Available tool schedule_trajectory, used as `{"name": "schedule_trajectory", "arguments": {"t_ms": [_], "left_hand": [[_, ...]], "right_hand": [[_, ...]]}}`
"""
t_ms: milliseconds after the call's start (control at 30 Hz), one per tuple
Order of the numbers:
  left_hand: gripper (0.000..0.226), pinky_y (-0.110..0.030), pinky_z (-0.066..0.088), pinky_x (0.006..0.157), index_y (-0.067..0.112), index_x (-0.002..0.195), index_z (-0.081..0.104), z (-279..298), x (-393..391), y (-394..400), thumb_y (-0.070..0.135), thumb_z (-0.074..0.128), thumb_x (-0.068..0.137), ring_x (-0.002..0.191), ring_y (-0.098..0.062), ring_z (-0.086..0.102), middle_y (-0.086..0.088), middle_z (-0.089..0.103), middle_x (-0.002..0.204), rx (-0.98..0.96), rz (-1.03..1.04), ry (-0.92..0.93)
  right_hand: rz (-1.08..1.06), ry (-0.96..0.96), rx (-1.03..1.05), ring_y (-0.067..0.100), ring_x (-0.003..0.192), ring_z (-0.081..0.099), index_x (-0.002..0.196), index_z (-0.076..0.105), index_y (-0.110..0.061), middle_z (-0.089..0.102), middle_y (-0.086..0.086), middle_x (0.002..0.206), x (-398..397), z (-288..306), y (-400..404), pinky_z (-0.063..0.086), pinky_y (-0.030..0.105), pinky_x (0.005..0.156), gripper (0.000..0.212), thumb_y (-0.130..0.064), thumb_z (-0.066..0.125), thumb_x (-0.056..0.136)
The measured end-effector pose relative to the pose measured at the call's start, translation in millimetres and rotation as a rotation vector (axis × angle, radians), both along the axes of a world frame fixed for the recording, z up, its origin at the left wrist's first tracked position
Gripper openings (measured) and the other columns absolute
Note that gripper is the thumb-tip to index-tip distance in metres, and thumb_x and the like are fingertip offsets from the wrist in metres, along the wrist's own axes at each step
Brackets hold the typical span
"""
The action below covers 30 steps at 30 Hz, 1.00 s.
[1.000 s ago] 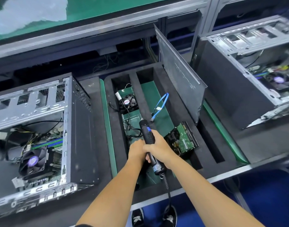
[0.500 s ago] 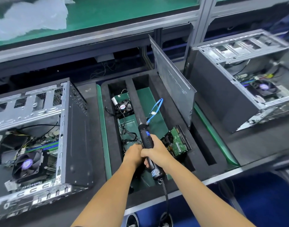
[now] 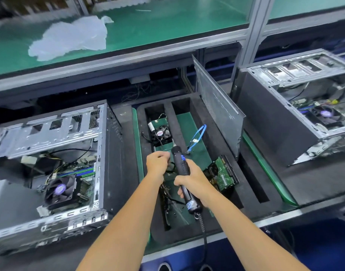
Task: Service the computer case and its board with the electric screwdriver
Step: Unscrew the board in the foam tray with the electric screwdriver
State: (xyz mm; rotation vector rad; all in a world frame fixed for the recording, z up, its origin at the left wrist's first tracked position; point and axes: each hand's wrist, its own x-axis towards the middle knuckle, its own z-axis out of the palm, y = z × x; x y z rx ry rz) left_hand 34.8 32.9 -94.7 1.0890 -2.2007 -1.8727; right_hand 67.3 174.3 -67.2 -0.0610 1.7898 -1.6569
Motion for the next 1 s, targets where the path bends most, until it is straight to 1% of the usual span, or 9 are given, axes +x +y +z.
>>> {"name": "schedule_trajectory", "arguments": {"t_ms": [67, 167, 267, 367, 500, 600, 700, 800, 1000], "left_hand": [[0.046, -0.027, 0.036, 0.053, 0.019, 0.037, 0.055, 21.6, -4.6, -5.1, -0.006, 0.050, 0.075, 0.049, -0.017, 0.039, 0.001, 0.047, 0.045, 0.243, 0.156, 0.073], [0.031, -0.021, 0.037, 0.046, 0.017, 0.054, 0.060, 51.0, -7.6, -14.0, -0.003, 0.057, 0.077, 0.044, -0.012, 0.040, 0.005, 0.047, 0.046, 0.400, 0.210, 0.162], [0.006, -0.030, 0.045, 0.060, 0.009, 0.078, 0.067, 69.7, -5.4, -21.1, 0.004, 0.066, 0.081, 0.059, -0.017, 0.052, -0.003, 0.059, 0.067, 0.473, 0.198, 0.255], [0.004, -0.033, 0.047, 0.069, 0.007, 0.085, 0.069, 85.6, 2.0, -27.9, 0.006, 0.069, 0.081, 0.071, -0.020, 0.056, -0.007, 0.062, 0.080, 0.484, 0.199, 0.290], [0.006, -0.032, 0.050, 0.072, 0.007, 0.088, 0.067, 108.7, 13.4, -34.0, 0.011, 0.070, 0.084, 0.071, -0.017, 0.060, -0.004, 0.065, 0.076, 0.561, 0.197, 0.330], [0.012, -0.036, 0.054, 0.072, 0.010, 0.083, 0.061, 127.3, 22.2, -40.4, 0.019, 0.068, 0.086, 0.072, -0.018, 0.058, 0.000, 0.059, 0.072, 0.642, 0.141, 0.343], [0.023, -0.033, 0.050, 0.071, 0.012, 0.074, 0.055, 144.7, 32.1, -51.2, 0.027, 0.065, 0.088, 0.069, -0.017, 0.053, 0.001, 0.052, 0.070, 0.621, 0.113, 0.357], [0.034, -0.027, 0.043, 0.065, 0.012, 0.065, 0.050, 155.5, 46.7, -67.1, 0.031, 0.061, 0.091, 0.063, -0.014, 0.047, 0.001, 0.051, 0.065, 0.587, 0.061, 0.379], [0.017, -0.023, 0.047, 0.060, 0.009, 0.079, 0.059, 170.7, 98.4, -121.3, 0.021, 0.063, 0.090, 0.057, -0.011, 0.056, 0.002, 0.060, 0.058, 0.659, 0.089, 0.472]], "right_hand": [[0.030, 0.035, -0.010, 0.022, 0.058, 0.059, 0.104, 0.048, -0.044, 0.058, 0.012, 0.092, 4.3, 9.3, -5.6, 0.055, 0.033, 0.057, 0.049, -0.005, 0.063, 0.080], [0.065, 0.068, -0.042, 0.018, 0.053, 0.060, 0.099, 0.043, -0.053, 0.061, 0.009, 0.091, 12.3, 23.8, -13.3, 0.054, 0.030, 0.053, 0.057, -0.003, 0.063, 0.082], [0.079, 0.108, -0.055, 0.020, 0.052, 0.060, 0.098, 0.043, -0.055, 0.062, 0.008, 0.090, 17.3, 39.2, -18.6, 0.055, 0.031, 0.052, 0.058, -0.003, 0.061, 0.081], [0.105, 0.123, -0.071, 0.022, 0.053, 0.059, 0.117, 0.046, -0.045, 0.060, 0.008, 0.085, 19.4, 52.6, -20.7, 0.054, 0.034, 0.053, 0.057, -0.004, 0.061, 0.081], [0.137, 0.154, -0.087, 0.023, 0.051, 0.058, 0.117, 0.049, -0.040, 0.058, 0.007, 0.078, 27.9, 73.8, -25.1, 0.052, 0.033, 0.051, 0.054, -0.004, 0.061, 0.078], [0.146, 0.183, -0.075, 0.022, 0.052, 0.059, 0.133, 0.043, -0.032, 0.062, 0.004, 0.075, 35.6, 89.5, -31.5, 0.053, 0.032, 0.051, 0.065, -0.005, 0.061, 0.076], [0.175, 0.201, -0.060, 0.022, 0.053, 0.060, 0.139, 0.031, -0.041, 0.065, 0.007, 0.082, 46.7, 105.1, -39.5, 0.053, 0.030, 0.051, 0.077, -0.007, 0.061, 0.077], [0.198, 0.226, -0.049, 0.022, 0.052, 0.060, 0.151, 0.024, -0.031, 0.062, 0.009, 0.089, 59.0, 117.9, -53.0, 0.052, 0.031, 0.051, 0.084, -0.005, 0.060, 0.080], [0.204, 0.305, -0.015, 0.023, 0.053, 0.060, 0.154, 0.020, -0.032, 0.057, 0.016, 0.122, 111.9, 131.6, -103.5, 0.051, 0.031, 0.050, 0.089, -0.006, 0.061, 0.079]]}}
